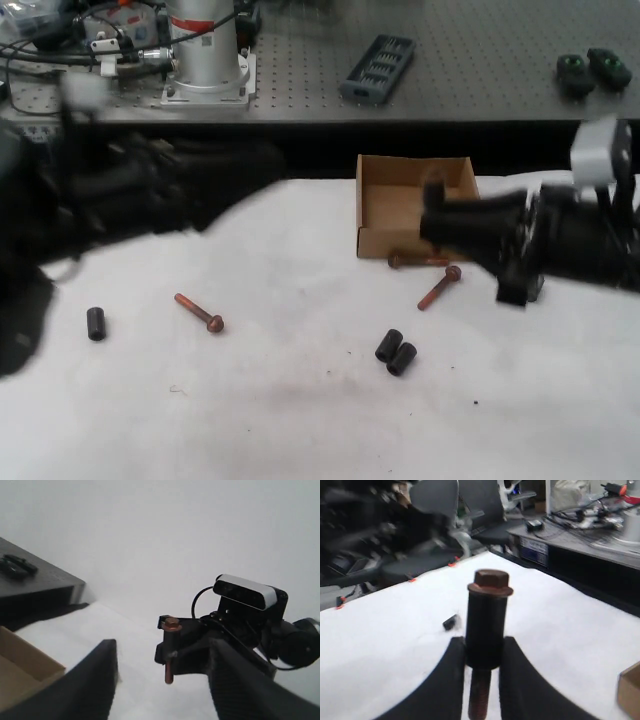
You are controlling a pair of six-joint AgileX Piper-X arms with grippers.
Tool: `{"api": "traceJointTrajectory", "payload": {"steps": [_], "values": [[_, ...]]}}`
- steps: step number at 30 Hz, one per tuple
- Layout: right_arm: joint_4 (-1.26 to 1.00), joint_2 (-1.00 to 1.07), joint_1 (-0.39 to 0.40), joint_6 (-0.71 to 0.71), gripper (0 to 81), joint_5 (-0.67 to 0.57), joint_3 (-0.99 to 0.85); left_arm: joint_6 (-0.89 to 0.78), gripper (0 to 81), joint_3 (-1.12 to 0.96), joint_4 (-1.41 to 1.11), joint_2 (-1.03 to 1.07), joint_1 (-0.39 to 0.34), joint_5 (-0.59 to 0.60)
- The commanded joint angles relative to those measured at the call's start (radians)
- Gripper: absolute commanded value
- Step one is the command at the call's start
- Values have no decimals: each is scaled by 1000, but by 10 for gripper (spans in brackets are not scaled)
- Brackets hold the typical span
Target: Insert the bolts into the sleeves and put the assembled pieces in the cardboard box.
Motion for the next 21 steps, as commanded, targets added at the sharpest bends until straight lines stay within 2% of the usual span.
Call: {"api": "traceJointTrajectory", "payload": {"steps": [1,3,4,7,9,11,14,18,21], "values": [[92,45,-15,-62,53,12,-76,210,382,-5,252,-123,46,-12],[132,120,-24,-60,53,12,-172,399,374,-5,500,-193,56,-91],[148,151,-24,-60,53,23,-218,502,370,-5,641,-236,56,-167],[230,263,-24,-60,53,83,-351,755,368,-5,997,-361,43,-523],[284,326,-24,-60,53,129,-445,797,368,-5,1118,-424,31,-744],[329,396,-24,-60,53,171,-530,777,368,-5,1158,-466,31,-813],[439,484,-24,-59,53,241,-676,728,368,-5,1206,-510,31,-848],[653,566,-24,-55,53,430,-837,722,368,-5,1317,-532,31,-958],[793,599,-24,-35,53,551,-911,722,368,-5,1405,-532,31,-990]]}}
